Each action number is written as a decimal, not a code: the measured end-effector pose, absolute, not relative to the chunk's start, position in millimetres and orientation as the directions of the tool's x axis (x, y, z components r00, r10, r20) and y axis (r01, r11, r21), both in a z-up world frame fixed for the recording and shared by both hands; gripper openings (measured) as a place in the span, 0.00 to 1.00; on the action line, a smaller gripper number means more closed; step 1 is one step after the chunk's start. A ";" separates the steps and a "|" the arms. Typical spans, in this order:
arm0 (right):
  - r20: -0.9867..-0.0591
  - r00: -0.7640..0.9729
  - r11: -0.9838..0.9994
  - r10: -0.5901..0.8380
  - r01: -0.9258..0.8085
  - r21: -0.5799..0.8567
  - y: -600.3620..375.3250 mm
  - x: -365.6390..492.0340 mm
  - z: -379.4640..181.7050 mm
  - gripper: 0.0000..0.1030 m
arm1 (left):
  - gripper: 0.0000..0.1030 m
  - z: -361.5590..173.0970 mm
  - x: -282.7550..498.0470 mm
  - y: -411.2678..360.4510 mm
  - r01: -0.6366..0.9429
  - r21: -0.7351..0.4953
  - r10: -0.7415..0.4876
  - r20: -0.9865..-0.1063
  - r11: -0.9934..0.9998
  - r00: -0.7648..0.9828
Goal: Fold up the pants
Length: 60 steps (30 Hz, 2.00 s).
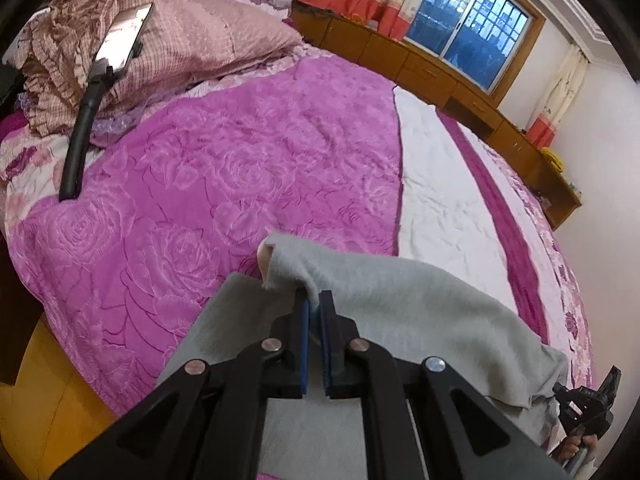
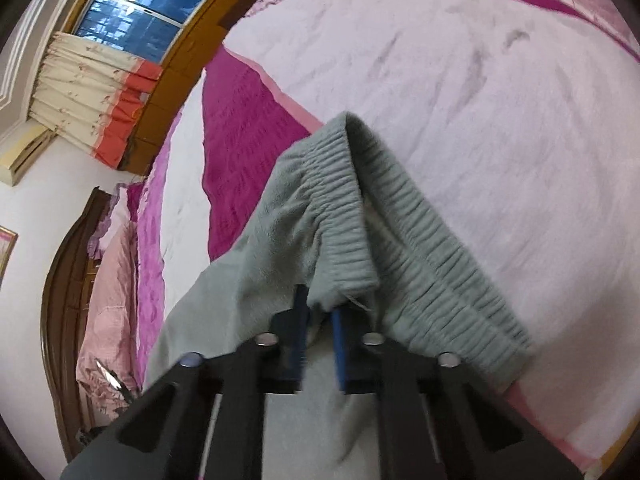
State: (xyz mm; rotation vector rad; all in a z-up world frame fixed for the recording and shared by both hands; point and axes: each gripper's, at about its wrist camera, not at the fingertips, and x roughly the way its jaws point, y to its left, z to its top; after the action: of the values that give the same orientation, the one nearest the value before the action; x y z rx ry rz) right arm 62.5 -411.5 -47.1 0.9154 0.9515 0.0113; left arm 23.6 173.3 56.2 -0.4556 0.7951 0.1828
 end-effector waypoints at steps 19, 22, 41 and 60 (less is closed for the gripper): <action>-0.632 0.691 0.720 0.351 0.233 0.654 -438.4 -15.5 9.1 0.00 | 0.05 51.6 -41.3 190.9 -0.370 -0.333 0.014 -0.726 0.867 0.688; -0.653 0.672 0.712 0.348 0.265 0.651 -440.5 -22.8 -4.3 0.00 | 0.05 39.9 -44.5 190.4 -0.377 -0.317 0.017 -0.746 0.870 0.666; -0.729 0.618 0.785 0.295 0.278 0.554 -438.1 -36.4 -18.9 0.00 | 0.05 -11.1 -59.8 208.7 -0.471 -0.259 0.056 -0.830 0.843 0.556; -0.791 0.602 0.955 0.113 0.155 0.254 -389.9 -13.8 49.9 0.19 | 0.21 55.4 7.7 211.7 -0.285 -0.250 0.003 -0.748 0.925 0.664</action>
State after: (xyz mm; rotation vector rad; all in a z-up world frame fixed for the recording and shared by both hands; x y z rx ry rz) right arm -13.8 -389.9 49.9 0.3120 0.9288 -0.0249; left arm 7.7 211.7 55.4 -0.3641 0.8334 0.1671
